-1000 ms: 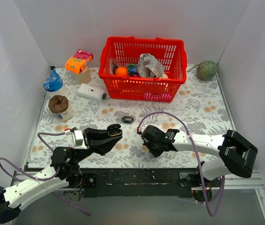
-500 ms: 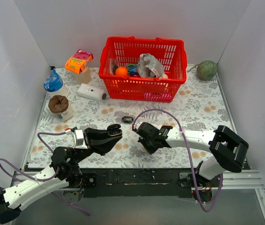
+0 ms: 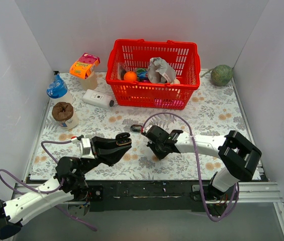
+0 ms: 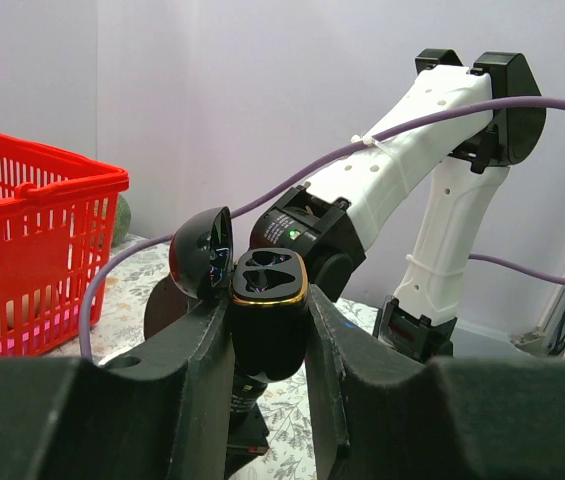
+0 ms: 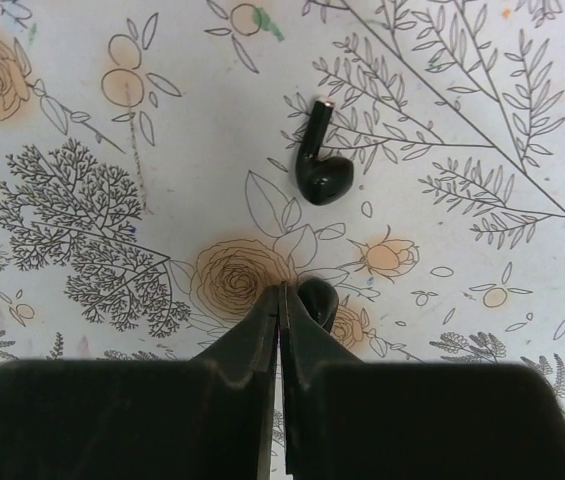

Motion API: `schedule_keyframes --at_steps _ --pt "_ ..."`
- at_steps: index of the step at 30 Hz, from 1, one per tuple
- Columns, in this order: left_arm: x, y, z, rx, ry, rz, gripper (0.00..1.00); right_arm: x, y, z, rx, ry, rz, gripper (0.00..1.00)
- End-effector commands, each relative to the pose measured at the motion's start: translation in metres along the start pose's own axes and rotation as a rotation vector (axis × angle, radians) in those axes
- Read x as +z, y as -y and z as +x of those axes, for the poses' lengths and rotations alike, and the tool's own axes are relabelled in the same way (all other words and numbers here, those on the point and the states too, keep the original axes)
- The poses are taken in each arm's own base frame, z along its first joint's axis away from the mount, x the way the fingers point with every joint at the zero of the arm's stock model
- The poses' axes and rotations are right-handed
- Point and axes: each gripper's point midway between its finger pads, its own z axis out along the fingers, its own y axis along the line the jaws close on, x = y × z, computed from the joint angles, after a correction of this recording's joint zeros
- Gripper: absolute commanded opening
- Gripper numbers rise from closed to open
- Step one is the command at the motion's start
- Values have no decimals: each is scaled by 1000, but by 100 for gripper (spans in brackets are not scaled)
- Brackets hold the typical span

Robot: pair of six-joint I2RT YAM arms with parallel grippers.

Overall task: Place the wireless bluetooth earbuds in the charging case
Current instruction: Pick up the earbud from the center of the board.

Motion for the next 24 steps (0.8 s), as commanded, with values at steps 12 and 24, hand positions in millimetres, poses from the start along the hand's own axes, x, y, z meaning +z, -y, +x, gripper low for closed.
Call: schedule_keyframes --at_steps 12,24 --pt "0 0 6 -21 -10 0 0 -36 -13 -54 -23 174 -102 32" --pt "2 -1 11 -30 -25 -2 0 -31 26 -36 74 124 33 61"
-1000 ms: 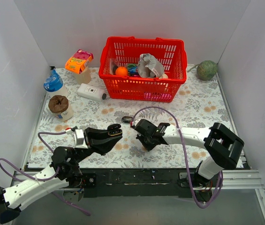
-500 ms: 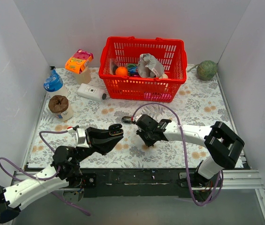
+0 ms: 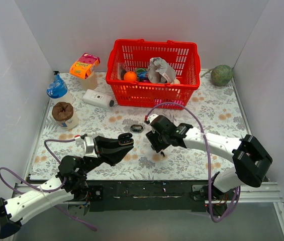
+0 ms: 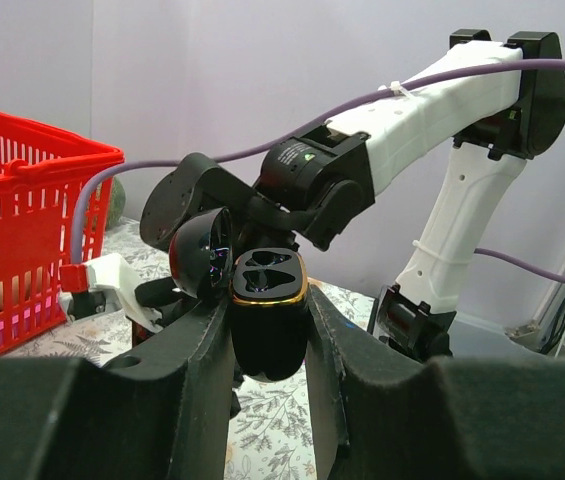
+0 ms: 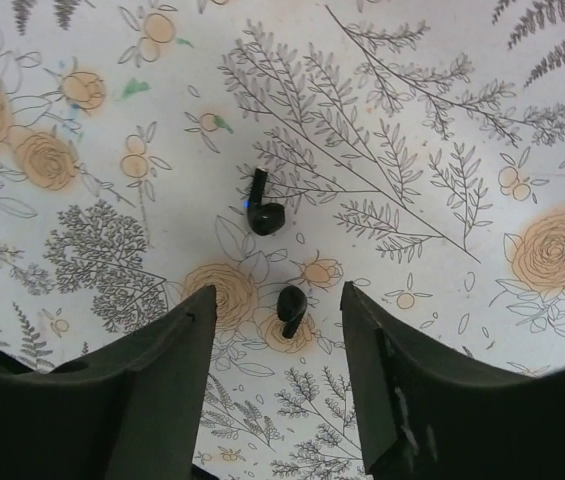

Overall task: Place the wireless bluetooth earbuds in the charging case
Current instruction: Pick up the earbud from the center of the board.

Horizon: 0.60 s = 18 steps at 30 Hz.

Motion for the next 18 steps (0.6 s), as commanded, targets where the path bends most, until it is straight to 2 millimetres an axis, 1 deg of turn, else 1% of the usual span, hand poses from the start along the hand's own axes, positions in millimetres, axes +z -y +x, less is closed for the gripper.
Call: schedule_keyframes --at_steps 1,3,7,8,14,18 --pt "0 1 -1 -3 4 5 0 8 12 14 38 -45 47 65" --pt "0 1 -1 -3 6 4 0 11 13 15 52 -48 54 70" --pt "1 1 -1 -4 0 3 0 17 11 15 60 -56 42 73" --pt "1 2 -2 -4 -1 4 0 20 11 18 59 -69 39 73" --pt "0 0 1 -7 -7 -3 0 26 11 31 56 -98 36 64" --pt "-1 0 2 -8 -7 -3 0 27 11 35 57 -100 34 59"
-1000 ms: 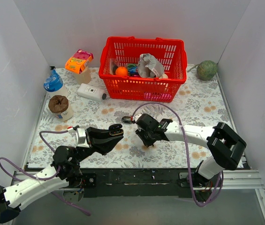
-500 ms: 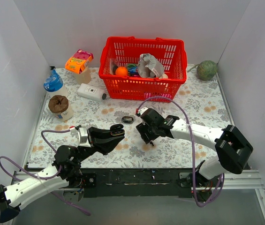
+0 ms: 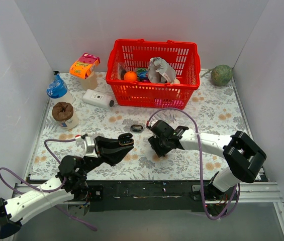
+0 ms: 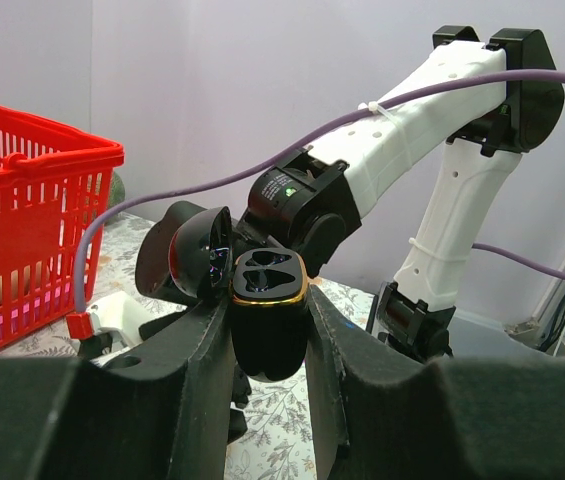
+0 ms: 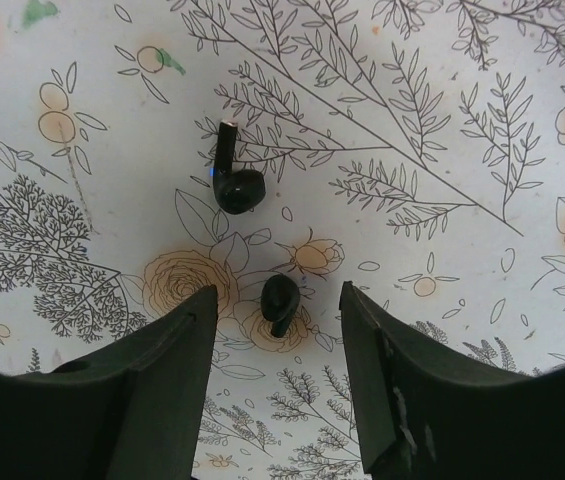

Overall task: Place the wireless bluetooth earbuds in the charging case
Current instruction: Pick up the earbud from the center of the board.

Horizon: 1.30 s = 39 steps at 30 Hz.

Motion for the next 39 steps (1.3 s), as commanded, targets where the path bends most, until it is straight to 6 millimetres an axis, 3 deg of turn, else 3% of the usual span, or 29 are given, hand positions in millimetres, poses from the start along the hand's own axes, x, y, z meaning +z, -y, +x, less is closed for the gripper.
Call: schedule_keyframes --at_steps 1,27,34,39 --pt "0 1 -1 -3 5 3 0 3 -1 -1 10 14 -11 59" --pt "0 -1 1 -17 0 -8 0 17 3 17 29 -35 -6 37" --pt "-2 -1 2 -20 -2 -11 0 15 4 21 42 -38 -4 45" --pt "-1 -1 2 -25 -2 -11 0 14 4 23 53 -38 -4 45"
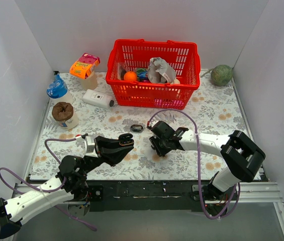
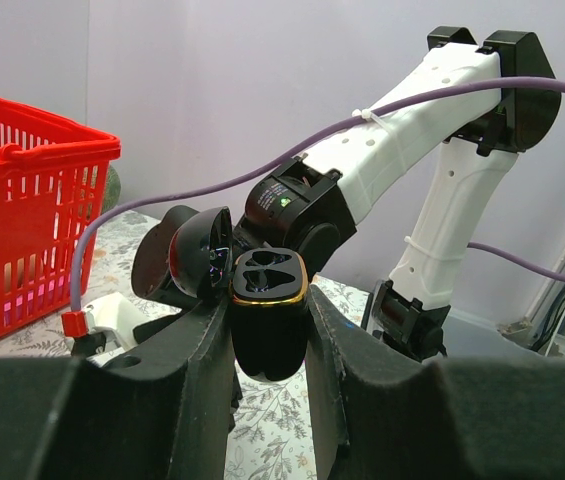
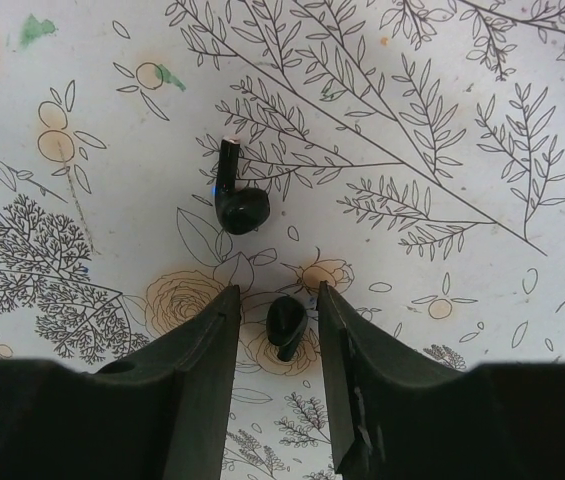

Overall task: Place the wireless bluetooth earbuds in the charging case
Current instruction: Pick up the earbud from the center of the board.

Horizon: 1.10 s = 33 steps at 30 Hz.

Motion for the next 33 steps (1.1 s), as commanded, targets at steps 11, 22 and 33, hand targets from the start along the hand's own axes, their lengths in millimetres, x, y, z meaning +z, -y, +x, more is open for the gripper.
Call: schedule_keyframes --at_steps 11,22,33 --pt "1 -1 0 -7 4 -7 0 -2 16 27 46 -63 72 45" --pt "0 -1 3 -20 0 -7 0 -1 12 32 44 -72 62 40" --pt "-1 -2 2 -16 -2 -14 0 -4 10 26 40 -51 51 1"
